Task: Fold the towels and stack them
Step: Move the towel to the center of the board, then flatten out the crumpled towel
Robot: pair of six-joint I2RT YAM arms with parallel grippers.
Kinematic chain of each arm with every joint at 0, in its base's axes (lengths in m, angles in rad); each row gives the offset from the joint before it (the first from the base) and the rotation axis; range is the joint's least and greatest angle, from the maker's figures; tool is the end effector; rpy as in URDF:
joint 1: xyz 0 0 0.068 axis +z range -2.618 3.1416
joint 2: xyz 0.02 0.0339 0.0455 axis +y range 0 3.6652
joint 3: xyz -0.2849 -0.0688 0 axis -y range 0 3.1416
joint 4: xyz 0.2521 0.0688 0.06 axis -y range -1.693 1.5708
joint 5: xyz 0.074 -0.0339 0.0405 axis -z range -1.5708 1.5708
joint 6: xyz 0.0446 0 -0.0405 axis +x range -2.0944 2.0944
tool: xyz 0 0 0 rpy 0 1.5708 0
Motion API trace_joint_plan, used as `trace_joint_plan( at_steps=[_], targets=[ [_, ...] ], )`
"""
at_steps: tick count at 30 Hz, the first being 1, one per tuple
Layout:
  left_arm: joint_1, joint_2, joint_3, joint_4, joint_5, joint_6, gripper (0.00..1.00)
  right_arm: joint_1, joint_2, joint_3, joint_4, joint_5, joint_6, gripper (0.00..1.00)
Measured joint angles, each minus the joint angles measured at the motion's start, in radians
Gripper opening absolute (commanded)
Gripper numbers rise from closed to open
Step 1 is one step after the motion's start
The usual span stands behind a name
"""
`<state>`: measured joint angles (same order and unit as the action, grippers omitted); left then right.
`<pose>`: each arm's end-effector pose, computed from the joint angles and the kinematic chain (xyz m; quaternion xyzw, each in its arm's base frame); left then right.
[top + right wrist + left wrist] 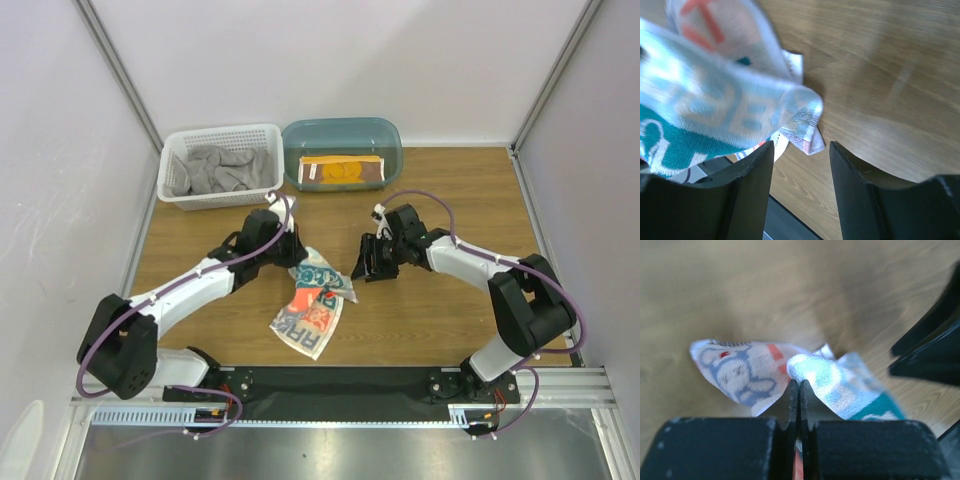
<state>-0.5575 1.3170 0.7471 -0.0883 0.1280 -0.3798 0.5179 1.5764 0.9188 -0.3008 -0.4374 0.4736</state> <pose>0.2402 -0.1565 0.2314 0.1076 0.8898 -0.2498 0.3664 0.2718 0.1766 0.1982 -0.0860 0.9291 0.3219 0.1604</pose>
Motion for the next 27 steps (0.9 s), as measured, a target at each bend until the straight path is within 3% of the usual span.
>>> trace_joint_plan(
  at_steps=[7,15,24,27],
  targets=[
    [0.0,-0.014,0.112,-0.013,-0.022,0.049,0.0,0.028,0.006,0.0,0.026,-0.041,-0.113,0.65],
    [0.0,-0.014,0.113,-0.047,-0.022,0.051,0.0,0.08,0.009,-0.01,0.034,-0.007,-0.217,0.65],
    [0.0,-0.014,0.113,-0.059,-0.03,0.06,0.0,0.124,0.087,-0.009,0.092,0.08,-0.266,0.6],
    [0.0,-0.014,0.113,-0.068,-0.038,0.068,0.0,0.127,0.114,-0.002,0.103,0.092,-0.273,0.49]
  ],
)
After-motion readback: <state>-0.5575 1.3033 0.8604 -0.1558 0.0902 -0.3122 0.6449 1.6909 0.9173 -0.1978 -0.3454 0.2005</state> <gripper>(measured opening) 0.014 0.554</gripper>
